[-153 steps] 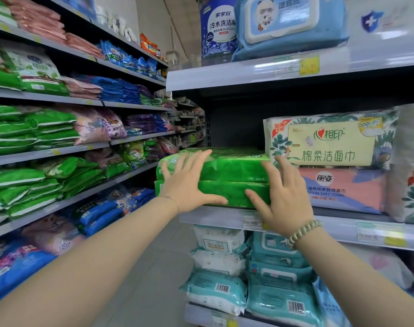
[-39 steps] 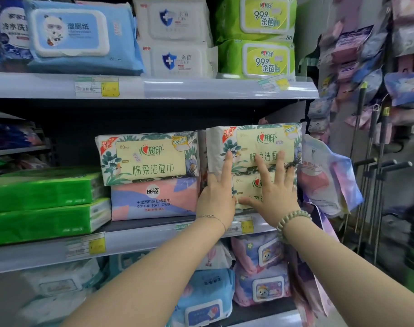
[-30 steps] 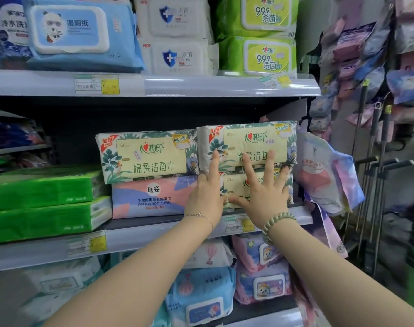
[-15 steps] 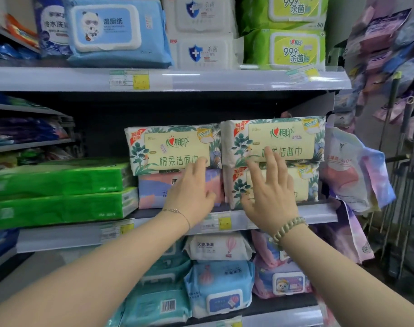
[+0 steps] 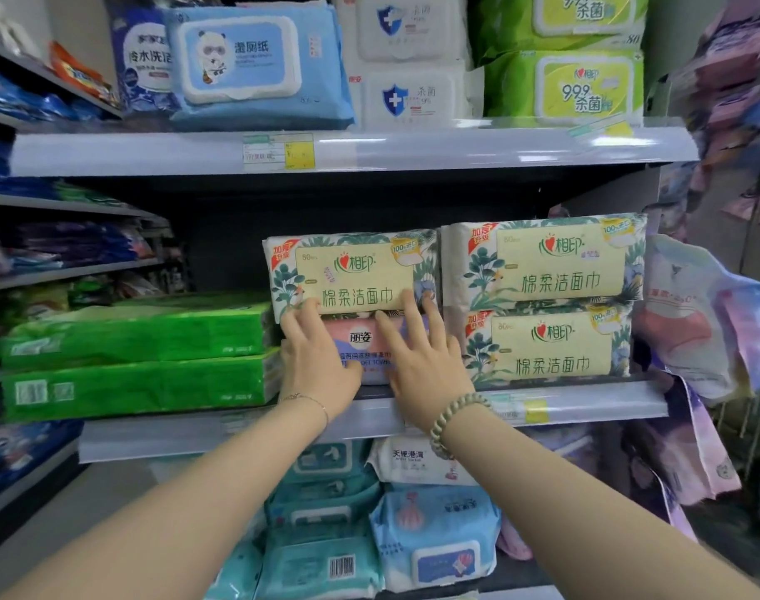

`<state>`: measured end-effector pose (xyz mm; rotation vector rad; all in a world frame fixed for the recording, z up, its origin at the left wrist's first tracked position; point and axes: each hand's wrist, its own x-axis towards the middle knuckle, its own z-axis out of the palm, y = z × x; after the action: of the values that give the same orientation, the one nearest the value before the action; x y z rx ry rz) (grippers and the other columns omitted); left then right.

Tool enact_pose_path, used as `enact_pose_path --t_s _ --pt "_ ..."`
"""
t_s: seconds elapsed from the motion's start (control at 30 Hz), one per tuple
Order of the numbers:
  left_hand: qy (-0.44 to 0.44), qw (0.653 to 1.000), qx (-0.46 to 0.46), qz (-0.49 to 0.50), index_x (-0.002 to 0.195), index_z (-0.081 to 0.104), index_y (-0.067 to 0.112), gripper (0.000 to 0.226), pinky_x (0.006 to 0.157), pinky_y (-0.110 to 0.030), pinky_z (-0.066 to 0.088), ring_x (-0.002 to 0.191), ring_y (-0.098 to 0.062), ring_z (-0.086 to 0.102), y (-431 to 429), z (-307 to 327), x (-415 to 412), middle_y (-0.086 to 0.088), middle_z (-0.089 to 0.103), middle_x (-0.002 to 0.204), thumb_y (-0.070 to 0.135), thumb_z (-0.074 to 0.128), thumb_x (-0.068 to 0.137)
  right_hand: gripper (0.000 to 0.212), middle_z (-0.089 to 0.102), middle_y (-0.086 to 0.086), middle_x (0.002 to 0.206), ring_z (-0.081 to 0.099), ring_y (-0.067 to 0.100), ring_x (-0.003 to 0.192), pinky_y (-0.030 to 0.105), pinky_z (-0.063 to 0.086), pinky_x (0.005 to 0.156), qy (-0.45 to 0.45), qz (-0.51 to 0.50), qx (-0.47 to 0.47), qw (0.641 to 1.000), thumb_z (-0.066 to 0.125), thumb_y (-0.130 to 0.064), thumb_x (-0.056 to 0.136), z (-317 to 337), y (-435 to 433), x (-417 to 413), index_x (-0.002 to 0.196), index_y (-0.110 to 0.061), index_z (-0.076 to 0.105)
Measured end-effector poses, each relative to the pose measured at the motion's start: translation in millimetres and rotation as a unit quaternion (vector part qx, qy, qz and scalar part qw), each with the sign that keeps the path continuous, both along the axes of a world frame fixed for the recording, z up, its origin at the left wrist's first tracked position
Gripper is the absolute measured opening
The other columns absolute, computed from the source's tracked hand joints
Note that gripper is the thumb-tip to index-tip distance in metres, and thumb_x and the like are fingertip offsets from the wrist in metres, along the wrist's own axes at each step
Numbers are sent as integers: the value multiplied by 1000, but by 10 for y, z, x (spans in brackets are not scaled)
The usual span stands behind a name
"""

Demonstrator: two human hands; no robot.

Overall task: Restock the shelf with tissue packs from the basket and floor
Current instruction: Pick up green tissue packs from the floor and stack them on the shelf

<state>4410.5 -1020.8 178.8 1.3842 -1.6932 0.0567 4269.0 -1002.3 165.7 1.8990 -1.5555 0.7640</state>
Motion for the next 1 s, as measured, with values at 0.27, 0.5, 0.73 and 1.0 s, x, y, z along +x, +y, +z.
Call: enact_pose_path --t_s 0.27,0.5,0.73,1.0 --pt "76 996 -49 -7 131 26 13 74 78 -38 49 91 -36 56 -129 -1 -62 -7 23 125 7 70 71 72 19 17 150 36 42 127 36 55 57 -2 -26 -31 999 71 1 62 128 -49 -26 126 -24 49" --pt "71 996 -50 10 134 26 12 73 86 -42 46 97 -37 50 -76 -22 -125 -10 26 125 10 67 73 80 23 19 147 35 44 125 48 55 68 32 -38 -34 998 70 1 58 140 -104 -123 127 -26 39" --pt "-5 998 -36 56 138 24 11 79 96 -42 41 117 -32 39 10 -16 -111 -11 27 133 24 69 74 68 34 17 139 38 39 121 47 48 81 89 -52 -46 994 71 -6 59 162 -10 -93 121 -19 47" --pt "-184 980 -69 45 117 42 21 42 86 -38 39 111 -24 37 162 -1 -63 -1 40 119 33 58 80 37 60 4 101 55 28 92 36 44 67 125 21 -111 986 68 -11 60 111 123 -173 96 -16 59"
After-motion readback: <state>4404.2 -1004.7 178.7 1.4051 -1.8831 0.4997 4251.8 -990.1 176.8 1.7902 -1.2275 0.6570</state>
